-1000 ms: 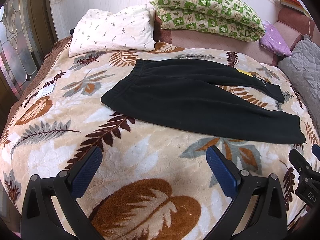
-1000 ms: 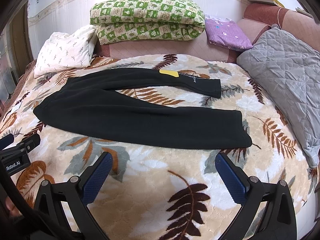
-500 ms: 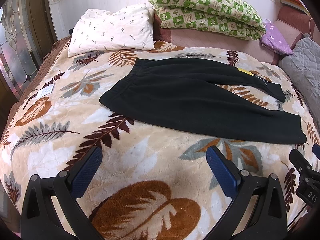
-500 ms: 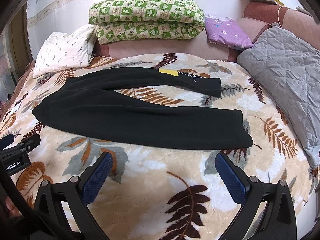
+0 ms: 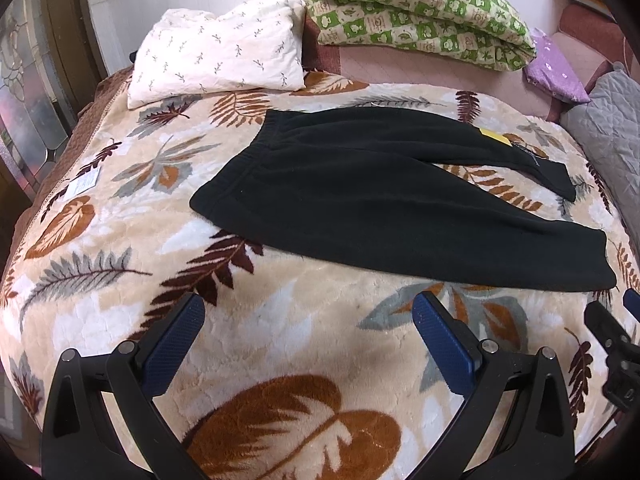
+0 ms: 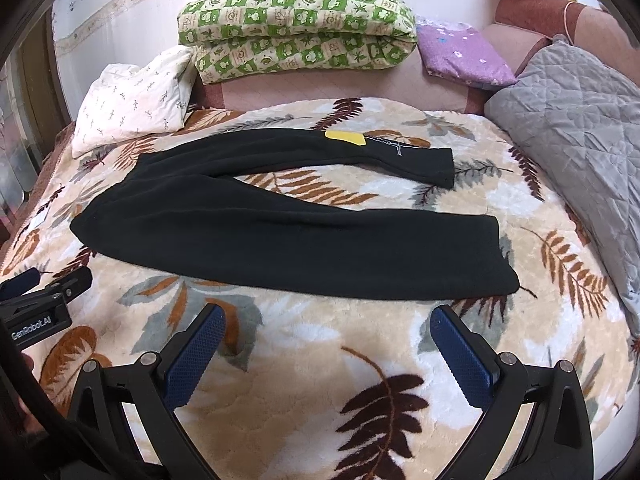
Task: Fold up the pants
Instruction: 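Lower the right tool onto the yellow-tagged waistband while the left tool lowers onto the pants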
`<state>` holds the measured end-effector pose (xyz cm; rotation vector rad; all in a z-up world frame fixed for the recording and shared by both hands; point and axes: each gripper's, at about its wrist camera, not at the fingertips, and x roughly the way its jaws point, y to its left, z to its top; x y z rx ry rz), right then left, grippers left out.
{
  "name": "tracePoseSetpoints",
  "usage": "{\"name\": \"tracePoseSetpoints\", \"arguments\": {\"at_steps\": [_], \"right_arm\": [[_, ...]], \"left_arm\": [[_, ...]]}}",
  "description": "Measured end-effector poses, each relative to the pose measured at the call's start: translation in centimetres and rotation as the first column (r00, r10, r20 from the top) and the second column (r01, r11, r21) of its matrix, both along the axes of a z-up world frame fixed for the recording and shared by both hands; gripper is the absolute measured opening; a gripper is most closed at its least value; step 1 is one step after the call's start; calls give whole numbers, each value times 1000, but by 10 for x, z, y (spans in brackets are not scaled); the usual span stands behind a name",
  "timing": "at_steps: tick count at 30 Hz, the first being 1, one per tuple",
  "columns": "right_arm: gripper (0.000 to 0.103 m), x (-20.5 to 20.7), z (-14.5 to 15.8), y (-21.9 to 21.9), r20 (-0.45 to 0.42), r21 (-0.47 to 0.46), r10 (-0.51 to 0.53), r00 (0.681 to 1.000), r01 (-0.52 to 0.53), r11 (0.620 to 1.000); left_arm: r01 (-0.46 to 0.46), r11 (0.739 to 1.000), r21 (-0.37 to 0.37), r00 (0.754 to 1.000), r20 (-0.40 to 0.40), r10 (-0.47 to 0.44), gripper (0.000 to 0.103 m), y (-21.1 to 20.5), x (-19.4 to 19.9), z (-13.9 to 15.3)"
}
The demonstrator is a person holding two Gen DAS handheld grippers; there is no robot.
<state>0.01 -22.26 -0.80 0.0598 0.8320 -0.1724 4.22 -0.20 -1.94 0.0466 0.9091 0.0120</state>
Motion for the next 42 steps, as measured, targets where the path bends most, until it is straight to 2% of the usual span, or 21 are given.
{"name": "tracePoseSetpoints", "arguments": {"at_steps": [6,12,16,19,24,30,33,36,39,42], "right_arm": [[102,20,17,-31,1,121,30,1000,-30,992],[102,64,38,-92,-3,269,5,1000,-4,963],[102,93,49,-129,3,285,-26,1000,23,958],[102,120,50,-168,-3,345,-63,998,60,937],[100,159,37,-212,-35,404,-109,993,113,908],[96,209,-1,-254,-110,525,-120,987,160,836],[94,227,-18,-265,-138,539,-113,984,170,825],[91,240,-31,-270,-159,535,-90,983,163,829],[84,250,-43,-275,-180,551,-55,982,147,821],[84,255,-52,-276,-196,548,-31,980,136,825]], "left_arm": [[20,999,-31,996,-90,-23,103,4,36,9],[42,999,-26,986,-157,-45,103,8,88,21],[46,999,-27,980,-194,-50,103,13,131,32],[39,999,-33,978,-206,-45,103,19,160,38],[11,1000,-19,970,-241,-15,103,30,210,38],[-20,1000,12,957,-289,23,103,43,258,25],[-27,1000,-1,952,-306,26,103,49,275,19],[-45,999,-26,944,-328,34,103,58,290,13],[-71,996,-56,938,-344,48,103,69,305,9],[-102,990,-94,927,-370,60,103,82,319,-2]]}}
